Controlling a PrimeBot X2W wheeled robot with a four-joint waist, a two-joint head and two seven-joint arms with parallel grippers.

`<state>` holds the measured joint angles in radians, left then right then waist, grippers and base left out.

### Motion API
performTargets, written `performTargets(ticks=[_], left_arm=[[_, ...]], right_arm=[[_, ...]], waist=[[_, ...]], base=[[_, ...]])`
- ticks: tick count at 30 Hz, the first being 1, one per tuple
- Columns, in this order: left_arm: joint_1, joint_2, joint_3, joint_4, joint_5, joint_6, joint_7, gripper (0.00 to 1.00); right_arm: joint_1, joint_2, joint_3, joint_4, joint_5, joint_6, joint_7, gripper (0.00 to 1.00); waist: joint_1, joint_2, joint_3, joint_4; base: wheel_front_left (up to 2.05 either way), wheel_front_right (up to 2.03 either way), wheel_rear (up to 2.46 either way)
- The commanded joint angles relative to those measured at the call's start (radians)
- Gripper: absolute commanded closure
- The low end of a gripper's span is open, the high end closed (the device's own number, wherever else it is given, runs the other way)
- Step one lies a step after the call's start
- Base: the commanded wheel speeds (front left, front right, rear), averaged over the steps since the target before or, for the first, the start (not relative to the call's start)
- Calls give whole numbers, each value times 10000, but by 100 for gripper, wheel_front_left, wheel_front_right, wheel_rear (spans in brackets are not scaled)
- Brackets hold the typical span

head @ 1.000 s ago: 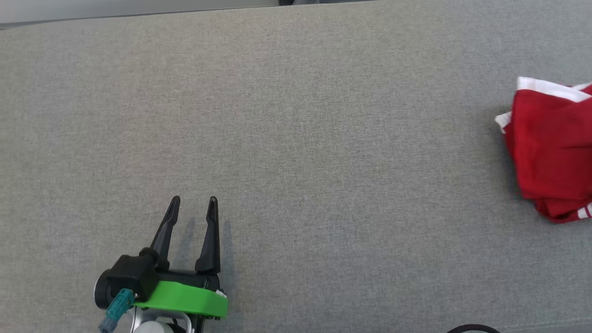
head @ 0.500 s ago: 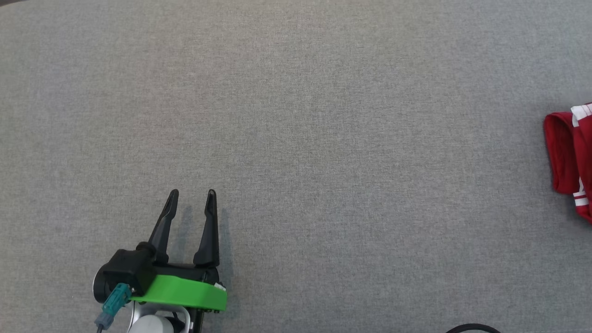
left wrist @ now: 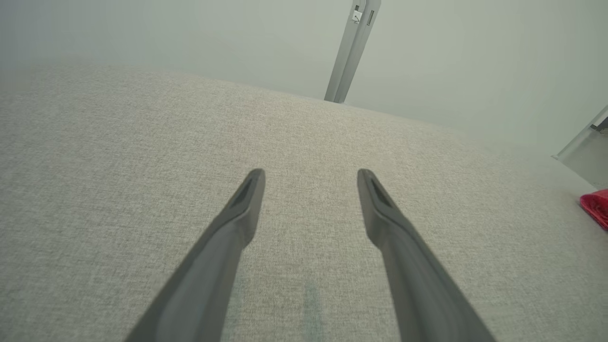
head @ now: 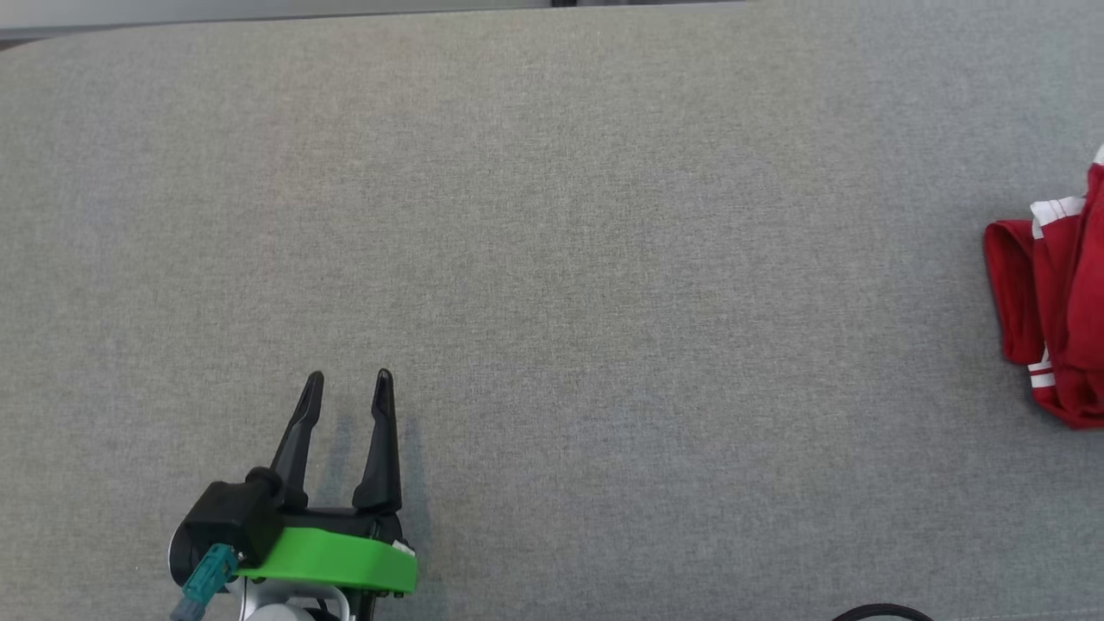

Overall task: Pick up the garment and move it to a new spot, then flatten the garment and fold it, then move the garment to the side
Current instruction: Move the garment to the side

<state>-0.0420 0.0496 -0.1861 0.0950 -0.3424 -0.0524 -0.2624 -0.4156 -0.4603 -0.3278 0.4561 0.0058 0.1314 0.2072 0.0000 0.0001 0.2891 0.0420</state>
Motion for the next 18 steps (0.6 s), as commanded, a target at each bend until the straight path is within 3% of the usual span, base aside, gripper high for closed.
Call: performTargets(ticks=[1,10,14,18], left_arm=[[149,24,69,-66,-71,82,-23,0],[414,24,248,-117,-240,132,-25,0],[517,25,285,-131,-289,156,-25,0],[534,25,354,-156,-137,150,-25,0]], right_arm=[[220,172,101,-379,38,-16,-336,0],[2295,1219,1879,-3028,774,-16,-3066,0],[3272,1545,2431,-3214,827,-16,-4366,0],[3989,1949,2397,-3385,775,-16,-4726,0]], waist=[[0,-1,-302,-137],[0,-1,-1091,-19],[0,-1,-1308,228],[0,-1,-1506,537]], base=[[0,0,0],[0,0,0],[0,0,0],[0,0,0]])
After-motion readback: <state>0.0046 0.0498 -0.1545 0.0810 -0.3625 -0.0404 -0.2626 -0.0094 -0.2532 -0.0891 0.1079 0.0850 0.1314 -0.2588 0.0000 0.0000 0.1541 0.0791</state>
